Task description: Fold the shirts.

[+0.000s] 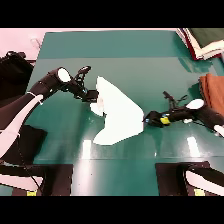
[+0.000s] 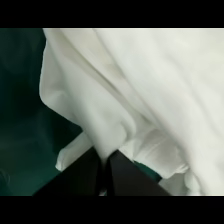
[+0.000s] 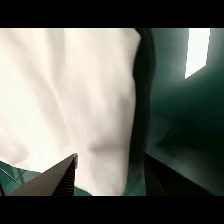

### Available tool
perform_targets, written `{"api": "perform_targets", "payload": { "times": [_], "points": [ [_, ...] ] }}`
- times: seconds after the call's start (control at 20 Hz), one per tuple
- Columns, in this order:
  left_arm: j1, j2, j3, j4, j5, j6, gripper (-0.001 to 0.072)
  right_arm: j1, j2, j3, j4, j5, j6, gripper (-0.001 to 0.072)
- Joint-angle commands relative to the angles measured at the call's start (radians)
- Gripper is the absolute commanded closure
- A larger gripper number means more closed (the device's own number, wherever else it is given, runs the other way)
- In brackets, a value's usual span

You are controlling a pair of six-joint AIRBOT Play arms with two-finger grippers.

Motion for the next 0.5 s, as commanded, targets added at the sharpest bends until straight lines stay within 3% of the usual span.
{"api": "perform_targets", "payload": {
  "times": [0.0,0.05,0.1,0.15,0.45],
  "points": [
    [0.002,0.001,0.001,0.010,-0.006,0.000,0.0678,0.115,-0.123,0.064,0.042,-0.085,-0.011,0.0308],
    [0.002,0.001,0.001,0.010,-0.006,0.000,0.0678,0.121,-0.142,0.092,0.037,-0.085,-0.011,0.0430],
    [0.002,0.001,0.002,0.020,-0.006,0.000,0.0678,0.118,-0.146,0.112,0.035,-0.088,-0.013,0.0602],
    [0.002,0.006,0.002,0.043,-0.010,-0.003,0.0678,0.105,-0.135,0.134,0.029,-0.089,-0.014,0.0693],
    [0.081,0.245,0.068,0.288,0.005,-0.056,0.0678,-0.130,0.141,0.408,-0.185,0.088,-0.013,0.0694]
  ]
}}
